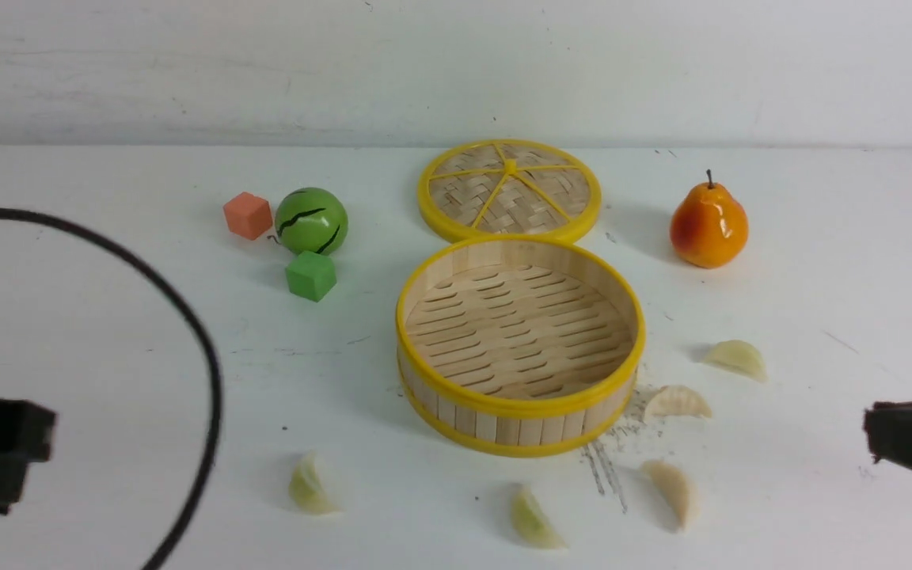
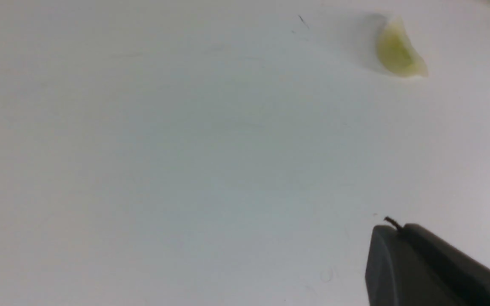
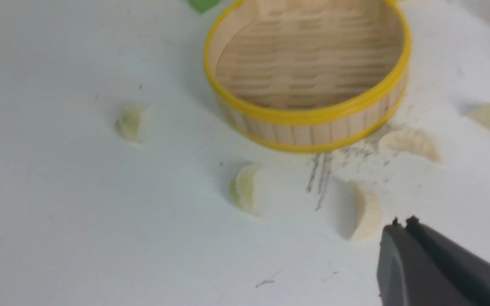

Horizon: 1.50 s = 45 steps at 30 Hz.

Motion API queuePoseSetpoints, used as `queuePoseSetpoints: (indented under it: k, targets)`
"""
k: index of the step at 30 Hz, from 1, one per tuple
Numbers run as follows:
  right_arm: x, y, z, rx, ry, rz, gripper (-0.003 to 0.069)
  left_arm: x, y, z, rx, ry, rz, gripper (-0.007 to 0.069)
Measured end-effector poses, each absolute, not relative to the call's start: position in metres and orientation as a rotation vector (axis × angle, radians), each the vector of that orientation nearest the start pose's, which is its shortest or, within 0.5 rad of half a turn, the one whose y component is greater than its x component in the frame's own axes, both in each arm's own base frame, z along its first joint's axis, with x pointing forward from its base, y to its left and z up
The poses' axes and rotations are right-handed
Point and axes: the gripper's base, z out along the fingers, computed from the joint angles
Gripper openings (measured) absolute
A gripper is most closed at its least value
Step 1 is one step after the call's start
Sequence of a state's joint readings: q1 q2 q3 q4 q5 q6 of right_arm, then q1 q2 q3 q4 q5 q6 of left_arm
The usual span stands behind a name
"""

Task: Put the dumplings into the steamer on the white table.
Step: 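Reach for and grasp a dumpling on the table with the left gripper, then place the dumpling into the bamboo steamer basket with the left gripper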

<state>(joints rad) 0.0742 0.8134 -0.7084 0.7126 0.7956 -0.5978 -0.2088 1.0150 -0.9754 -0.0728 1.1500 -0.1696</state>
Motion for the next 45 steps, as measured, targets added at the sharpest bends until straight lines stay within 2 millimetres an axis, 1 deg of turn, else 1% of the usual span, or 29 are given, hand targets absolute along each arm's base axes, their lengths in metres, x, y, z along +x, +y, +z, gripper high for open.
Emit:
queuePoseSetpoints:
  k: [3,5,6,9,10,11,13,16,17,18,19,23,25,27,28,31,33,34,36,37,38,39,40,41,43,44,45]
  targets:
    - [0.152,0.062,0.317,-0.469,2.21,0.584,-0.0015,0.194,-0.068,0.325,0.168,2.751,-0.227,0.0001]
    - [0.152,0.066,0.315,-0.502,2.221,0.587,-0.0015,0.208,-0.084,0.315,0.218,2.774,-0.233,0.0044]
    - [0.152,0.067,0.315,-0.513,2.221,0.588,-0.0015,0.215,-0.092,0.308,0.234,2.792,-0.235,0.0078]
    - [0.152,0.067,0.314,-0.526,2.22,0.579,-0.0013,0.235,-0.112,0.288,0.219,2.821,-0.246,0.0211]
    - [0.152,0.066,0.314,-0.528,2.221,0.574,-0.0013,0.242,-0.118,0.281,0.193,2.831,-0.25,0.0269]
    - [0.152,0.066,0.314,-0.53,2.222,0.571,-0.0012,0.248,-0.121,0.275,0.165,2.835,-0.256,0.0315]
    - [0.152,0.066,0.314,-0.533,2.222,0.567,-0.0011,0.262,-0.129,0.258,0.091,2.863,-0.258,0.0437]
    - [0.152,0.066,0.314,-0.533,2.222,0.567,-0.0011,0.278,-0.137,0.236,0.03,2.884,-0.248,0.0563]
    - [0.152,0.066,0.314,-0.534,2.222,0.567,-0.001,0.284,-0.139,0.229,0.013,2.887,-0.245,0.0594]
    - [0.152,0.066,0.314,-0.534,2.222,0.567,-0.001,0.286,-0.14,0.225,0.008,2.895,-0.241,0.0603]
    - [0.152,0.066,0.314,-0.535,2.222,0.566,-0.0008,0.293,-0.143,0.215,-0.012,2.895,-0.242,0.0625]
    - [0.152,0.066,0.314,-0.536,2.221,0.566,-0.0006,0.307,-0.149,0.193,-0.035,2.892,-0.241,0.0627]
    - [0.152,0.066,0.314,-0.535,2.22,0.565,-0.0003,0.313,-0.152,0.177,-0.057,2.905,-0.234,0.0591]
    - [0.152,0.066,0.314,-0.535,2.221,0.565,-0.0003,0.315,-0.153,0.165,-0.065,2.927,-0.22,0.054]
    - [0.152,0.066,0.314,-0.535,2.221,0.565,-0.0002,0.316,-0.153,0.163,-0.061,2.935,-0.21,0.0506]
    - [0.153,0.066,0.314,-0.533,2.218,0.563,-0.0001,0.318,-0.153,0.163,-0.054,2.934,-0.202,0.0377]
    - [0.153,0.066,0.314,-0.533,2.218,0.563,0.0001,0.319,-0.154,0.165,-0.044,2.941,-0.197,0.0254]
    - [0.153,0.066,0.314,-0.534,2.218,0.563,0.0001,0.32,-0.155,0.17,-0.022,2.948,-0.193,0.019]
    - [0.153,0.066,0.314,-0.534,2.218,0.563,0.0002,0.325,-0.158,0.181,0.02,2.94,-0.198,0.0195]
    - [0.153,0.066,0.314,-0.534,2.217,0.562,0.0003,0.329,-0.161,0.19,0.04,2.931,-0.208,0.0198]
    - [0.153,0.066,0.314,-0.533,2.216,0.562,0.0003,0.333,-0.164,0.203,0.069,2.917,-0.218,0.02]
    - [0.153,0.066,0.314,-0.532,2.215,0.56,0.0006,0.342,-0.17,0.224,0.107,2.872,-0.247,0.02]
    - [0.153,0.066,0.314,-0.532,2.215,0.56,0.0006,0.345,-0.173,0.235,0.127,2.848,-0.26,0.02]
    - [0.153,0.066,0.314,-0.532,2.215,0.56,0.0006,0.351,-0.181,0.256,0.176,2.796,-0.283,0.02]
    - [0.153,0.066,0.315,-0.53,2.213,0.559,0.0008,0.359,-0.193,0.288,0.221,2.71,-0.325,0.02]
    - [0.153,0.066,0.315,-0.528,2.212,0.558,0.0009,0.363,-0.203,0.306,0.247,2.654,-0.355,0.02]
    - [0.154,0.066,0.315,-0.527,2.21,0.556,0.0009,0.367,-0.209,0.316,0.259,2.622,-0.377,0.02]
